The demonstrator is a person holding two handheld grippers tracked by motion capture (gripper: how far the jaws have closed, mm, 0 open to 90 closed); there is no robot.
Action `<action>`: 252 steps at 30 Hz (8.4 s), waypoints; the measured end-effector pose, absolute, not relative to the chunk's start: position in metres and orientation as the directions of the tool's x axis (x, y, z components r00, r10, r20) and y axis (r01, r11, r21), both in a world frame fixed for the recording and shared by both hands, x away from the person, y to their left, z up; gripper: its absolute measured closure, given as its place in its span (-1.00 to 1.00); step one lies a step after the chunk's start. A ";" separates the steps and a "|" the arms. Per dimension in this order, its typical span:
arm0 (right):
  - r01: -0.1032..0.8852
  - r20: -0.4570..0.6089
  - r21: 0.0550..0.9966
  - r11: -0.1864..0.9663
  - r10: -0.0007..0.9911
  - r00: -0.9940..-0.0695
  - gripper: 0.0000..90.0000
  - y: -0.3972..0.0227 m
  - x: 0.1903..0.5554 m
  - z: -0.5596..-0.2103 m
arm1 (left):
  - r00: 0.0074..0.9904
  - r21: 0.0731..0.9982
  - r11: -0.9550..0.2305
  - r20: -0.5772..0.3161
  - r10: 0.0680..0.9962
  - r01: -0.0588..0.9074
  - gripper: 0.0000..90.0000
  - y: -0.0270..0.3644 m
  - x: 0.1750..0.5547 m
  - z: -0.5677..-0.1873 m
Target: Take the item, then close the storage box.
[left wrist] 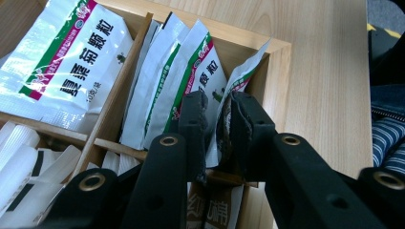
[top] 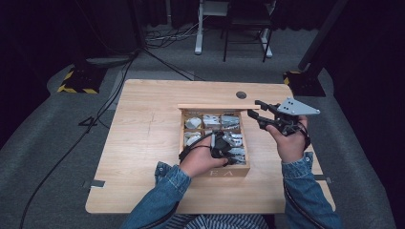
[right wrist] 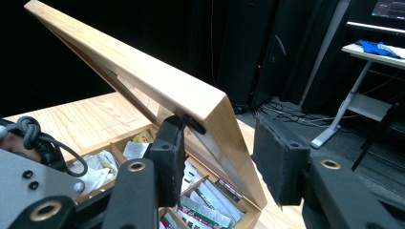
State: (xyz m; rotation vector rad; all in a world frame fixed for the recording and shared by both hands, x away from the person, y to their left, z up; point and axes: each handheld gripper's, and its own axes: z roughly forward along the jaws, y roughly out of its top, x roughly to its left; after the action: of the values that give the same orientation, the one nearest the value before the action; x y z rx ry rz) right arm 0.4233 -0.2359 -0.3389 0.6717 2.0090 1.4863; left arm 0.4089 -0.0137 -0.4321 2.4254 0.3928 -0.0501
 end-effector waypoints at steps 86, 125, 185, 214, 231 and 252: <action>0.076 -0.133 0.959 0.275 0.666 -0.734 0.21 -0.231 0.424 -0.341 | 0.949 0.889 -0.430 -0.015 0.316 0.158 0.99 0.125 0.338 -0.349; 0.076 -0.131 0.959 0.273 0.663 -0.737 0.20 -0.232 0.424 -0.340 | 0.867 0.864 -0.404 -0.073 0.492 0.302 0.98 0.229 0.349 -0.354; 0.082 -0.127 0.958 0.276 0.660 -0.741 0.18 -0.231 0.423 -0.343 | 0.786 0.735 -0.415 -0.255 0.564 0.536 0.96 0.250 0.413 -0.454; 0.088 -0.130 0.954 0.287 0.658 -0.742 0.16 -0.231 0.420 -0.344 | 0.726 0.783 -0.375 -0.138 0.673 0.496 -0.33 0.261 0.409 -0.436; 0.107 -0.131 0.943 0.317 0.643 -0.755 0.14 -0.232 0.417 -0.345 | 0.690 0.796 -0.344 -0.123 0.714 0.498 -0.32 0.275 0.400 -0.422; 0.208 -0.136 0.861 0.465 0.603 -0.786 0.01 -0.228 0.399 -0.342 | 0.661 0.794 -0.308 -0.152 0.735 0.525 -0.30 0.280 0.405 -0.425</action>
State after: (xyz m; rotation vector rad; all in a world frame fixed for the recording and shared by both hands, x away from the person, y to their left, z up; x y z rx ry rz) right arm 0.3988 -0.2284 -0.3417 0.6787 2.2931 1.2623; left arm 0.4049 0.2803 -0.4252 1.9889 0.9798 0.2997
